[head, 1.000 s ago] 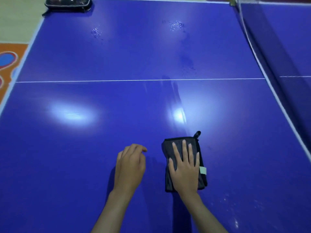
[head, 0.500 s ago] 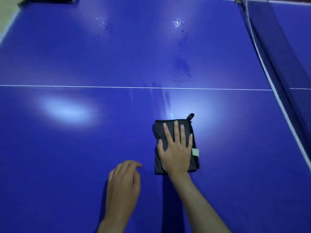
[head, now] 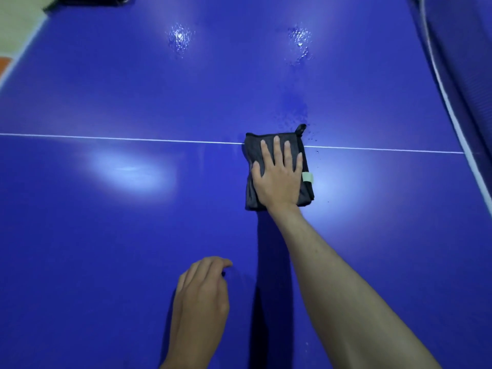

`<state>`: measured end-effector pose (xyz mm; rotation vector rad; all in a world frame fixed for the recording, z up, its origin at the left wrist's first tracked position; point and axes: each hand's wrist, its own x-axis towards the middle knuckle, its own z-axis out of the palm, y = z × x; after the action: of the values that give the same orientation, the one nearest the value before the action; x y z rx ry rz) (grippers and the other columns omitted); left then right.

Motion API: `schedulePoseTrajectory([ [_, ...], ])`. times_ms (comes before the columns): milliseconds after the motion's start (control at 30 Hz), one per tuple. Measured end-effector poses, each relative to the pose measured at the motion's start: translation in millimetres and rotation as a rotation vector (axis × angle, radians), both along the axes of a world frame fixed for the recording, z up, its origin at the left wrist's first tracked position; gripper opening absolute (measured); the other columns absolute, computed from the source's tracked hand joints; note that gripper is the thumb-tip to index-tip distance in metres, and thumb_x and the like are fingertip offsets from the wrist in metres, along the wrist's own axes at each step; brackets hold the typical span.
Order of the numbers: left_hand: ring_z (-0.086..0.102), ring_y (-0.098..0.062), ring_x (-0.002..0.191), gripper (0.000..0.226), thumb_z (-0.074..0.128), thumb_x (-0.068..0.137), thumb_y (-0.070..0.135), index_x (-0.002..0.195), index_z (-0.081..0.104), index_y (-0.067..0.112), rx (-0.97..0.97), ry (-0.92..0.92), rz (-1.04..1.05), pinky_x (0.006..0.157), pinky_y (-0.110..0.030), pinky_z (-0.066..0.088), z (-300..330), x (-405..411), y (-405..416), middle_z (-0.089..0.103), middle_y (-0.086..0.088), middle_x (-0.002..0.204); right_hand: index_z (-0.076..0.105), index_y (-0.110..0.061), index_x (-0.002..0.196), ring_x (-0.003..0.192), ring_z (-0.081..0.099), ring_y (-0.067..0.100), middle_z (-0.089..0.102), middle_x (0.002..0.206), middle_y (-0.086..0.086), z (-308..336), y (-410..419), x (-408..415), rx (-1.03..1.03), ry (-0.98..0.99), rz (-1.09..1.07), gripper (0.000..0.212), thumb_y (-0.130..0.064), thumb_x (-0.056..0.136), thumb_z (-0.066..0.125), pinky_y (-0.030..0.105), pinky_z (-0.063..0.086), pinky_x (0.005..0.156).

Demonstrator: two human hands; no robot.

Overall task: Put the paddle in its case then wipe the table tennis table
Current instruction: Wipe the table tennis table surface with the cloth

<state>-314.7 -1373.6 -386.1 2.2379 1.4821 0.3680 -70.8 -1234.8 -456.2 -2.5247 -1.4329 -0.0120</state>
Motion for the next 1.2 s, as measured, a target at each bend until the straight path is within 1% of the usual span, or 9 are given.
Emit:
schedulePoseTrajectory([
  [167,0.058,-0.008,0.099,0.03,0.06,0.093,0.004,0.111,0.066,0.026,-0.041,0.032,-0.027,0.086,-0.032,0.048,16,-12,-20,0.063,0.018,0.108,0.027,-0.029,0.165,0.161,0.015,0.026,0.02,0.173,0.004,1,-76,-35,-0.021,-0.007,-0.009,0.063,-0.05,0.105,0.026,0.054,0.011,0.128],
  [333,0.057,-0.009,0.104,0.026,0.057,0.096,0.009,0.114,0.066,0.025,-0.048,0.03,-0.083,0.092,-0.032,0.046,25,-34,-57,0.062,0.016,0.113,0.022,-0.029,0.166,0.161,0.012,0.027,0.015,0.174,0.005,4,-182,-86,-0.072,-0.004,-0.055,0.063,-0.05,0.107,0.031,0.056,0.014,0.128],
  [533,0.059,-0.013,0.103,0.022,0.057,0.098,0.011,0.114,0.065,0.024,-0.021,0.029,-0.126,0.091,-0.035,0.046,34,-69,-103,0.062,0.013,0.112,0.019,-0.029,0.167,0.161,0.012,0.028,0.012,0.175,0.005,9,-311,-154,-0.094,0.002,-0.088,0.064,-0.049,0.108,0.035,0.057,0.021,0.126],
  [667,0.06,-0.015,0.102,0.021,0.057,0.098,0.011,0.113,0.066,0.023,-0.03,0.018,-0.125,0.09,-0.036,0.047,37,-79,-119,0.063,0.012,0.11,0.021,-0.03,0.166,0.161,0.016,0.027,0.015,0.174,0.004,14,-361,-174,-0.111,-0.01,-0.066,0.065,-0.052,0.106,0.034,0.056,0.027,0.124],
  [733,0.06,-0.014,0.102,0.021,0.056,0.099,0.011,0.113,0.066,0.023,-0.038,0.023,-0.128,0.091,-0.035,0.046,37,-76,-120,0.063,0.013,0.11,0.023,-0.032,0.166,0.16,0.017,0.026,0.017,0.174,0.004,17,-357,-164,-0.108,-0.01,-0.041,0.068,-0.054,0.104,0.039,0.055,0.027,0.124],
  [867,0.06,-0.012,0.102,0.022,0.057,0.098,0.011,0.113,0.066,0.025,-0.034,0.036,-0.115,0.091,-0.034,0.047,31,-59,-110,0.063,0.014,0.111,0.024,-0.033,0.165,0.161,0.014,0.027,0.019,0.173,0.005,18,-318,-127,-0.076,-0.016,-0.014,0.07,-0.056,0.102,0.044,0.057,0.021,0.126],
  [1067,0.059,-0.007,0.101,0.026,0.061,0.095,0.007,0.112,0.066,0.026,-0.066,0.05,-0.089,0.087,-0.031,0.049,16,-10,-83,0.063,0.018,0.11,0.03,-0.033,0.164,0.16,0.016,0.027,0.021,0.173,0.004,11,-219,-49,-0.011,-0.029,-0.027,0.067,-0.055,0.101,0.041,0.056,0.015,0.128],
  [1133,0.057,-0.005,0.098,0.028,0.062,0.094,0.005,0.111,0.066,0.027,-0.07,0.035,-0.061,0.084,-0.027,0.045,11,8,-73,0.062,0.019,0.107,0.031,-0.033,0.163,0.16,0.017,0.027,0.022,0.173,0.004,10,-183,-19,0.003,-0.029,-0.022,0.067,-0.055,0.101,0.038,0.055,0.014,0.128],
  [1200,0.054,-0.002,0.1,0.027,0.055,0.096,0.008,0.111,0.064,0.029,-0.074,0.014,-0.025,0.084,-0.025,0.041,5,25,-63,0.06,0.022,0.108,0.032,-0.032,0.163,0.16,0.018,0.027,0.023,0.173,0.003,8,-147,10,0.015,-0.033,-0.016,0.067,-0.055,0.1,0.036,0.054,0.012,0.128],
])
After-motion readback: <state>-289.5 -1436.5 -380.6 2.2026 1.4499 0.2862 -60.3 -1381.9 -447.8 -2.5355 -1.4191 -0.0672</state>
